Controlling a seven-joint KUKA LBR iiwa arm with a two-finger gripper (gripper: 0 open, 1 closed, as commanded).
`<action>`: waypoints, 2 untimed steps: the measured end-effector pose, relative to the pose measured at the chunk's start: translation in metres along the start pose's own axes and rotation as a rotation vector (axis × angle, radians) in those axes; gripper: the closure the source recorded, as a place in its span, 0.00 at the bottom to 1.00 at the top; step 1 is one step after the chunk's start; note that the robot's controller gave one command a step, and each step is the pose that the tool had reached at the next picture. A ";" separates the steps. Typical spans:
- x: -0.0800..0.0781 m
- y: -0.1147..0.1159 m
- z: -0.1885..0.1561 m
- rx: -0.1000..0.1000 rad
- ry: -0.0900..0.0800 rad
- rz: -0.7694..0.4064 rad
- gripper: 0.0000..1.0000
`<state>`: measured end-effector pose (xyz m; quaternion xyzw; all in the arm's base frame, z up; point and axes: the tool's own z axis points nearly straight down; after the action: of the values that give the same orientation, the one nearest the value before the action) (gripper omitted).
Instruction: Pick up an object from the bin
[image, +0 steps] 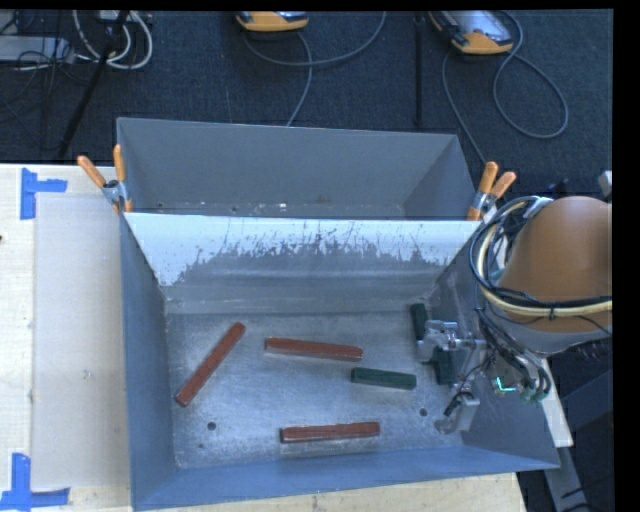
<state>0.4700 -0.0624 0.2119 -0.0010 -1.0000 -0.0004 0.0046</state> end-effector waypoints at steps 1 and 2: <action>-0.016 0.099 0.142 0.002 -0.017 -0.299 0.00; -0.014 0.099 0.142 0.002 -0.009 -0.301 1.00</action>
Offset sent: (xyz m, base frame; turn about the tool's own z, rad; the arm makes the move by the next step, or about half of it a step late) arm 0.0126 0.0978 -0.1419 -0.2991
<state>0.4830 0.0362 0.0698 0.1489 -0.9889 -0.0001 -0.0002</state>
